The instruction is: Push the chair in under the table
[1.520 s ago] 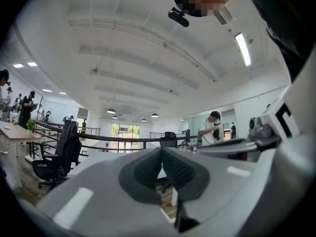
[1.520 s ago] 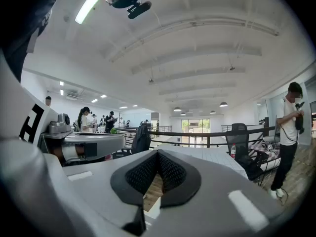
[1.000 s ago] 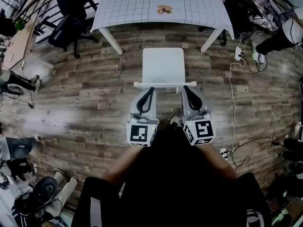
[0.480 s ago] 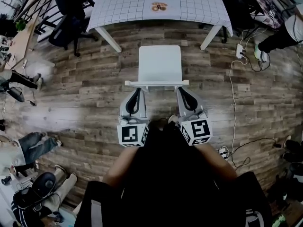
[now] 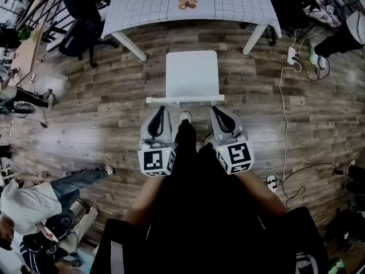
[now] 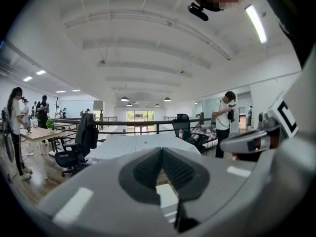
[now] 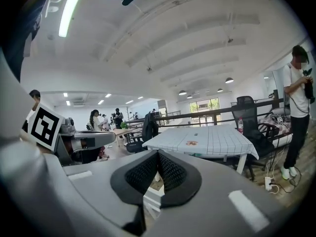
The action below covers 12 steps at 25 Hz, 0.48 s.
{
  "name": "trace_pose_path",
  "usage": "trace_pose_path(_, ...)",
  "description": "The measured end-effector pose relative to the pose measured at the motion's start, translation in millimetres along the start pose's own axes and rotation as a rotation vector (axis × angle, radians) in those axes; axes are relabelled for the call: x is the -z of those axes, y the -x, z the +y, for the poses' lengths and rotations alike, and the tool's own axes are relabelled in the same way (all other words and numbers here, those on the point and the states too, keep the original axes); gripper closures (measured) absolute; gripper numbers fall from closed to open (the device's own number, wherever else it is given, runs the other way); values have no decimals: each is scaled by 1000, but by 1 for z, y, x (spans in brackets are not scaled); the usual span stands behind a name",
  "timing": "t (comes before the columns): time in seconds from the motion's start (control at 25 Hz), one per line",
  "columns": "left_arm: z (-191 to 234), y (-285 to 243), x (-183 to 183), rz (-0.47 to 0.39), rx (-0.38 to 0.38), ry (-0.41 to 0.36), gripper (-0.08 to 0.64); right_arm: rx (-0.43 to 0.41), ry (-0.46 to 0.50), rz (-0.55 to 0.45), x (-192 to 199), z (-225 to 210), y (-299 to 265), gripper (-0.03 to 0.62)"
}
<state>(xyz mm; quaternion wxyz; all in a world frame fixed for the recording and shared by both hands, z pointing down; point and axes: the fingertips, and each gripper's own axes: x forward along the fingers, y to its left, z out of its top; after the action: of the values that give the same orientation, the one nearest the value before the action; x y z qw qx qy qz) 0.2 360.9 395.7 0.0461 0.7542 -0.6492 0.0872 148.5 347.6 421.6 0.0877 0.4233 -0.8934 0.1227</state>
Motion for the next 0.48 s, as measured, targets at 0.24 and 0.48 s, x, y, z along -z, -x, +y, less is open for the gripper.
trace_pose_path(0.24, 0, -24, 12, 37, 36, -2, 551, -16, 14, 42, 3, -7, -16, 594)
trace_pose_path(0.48, 12, -46, 18, 49, 28, 23, 551, -18, 19, 80, 6, -14, -41, 594)
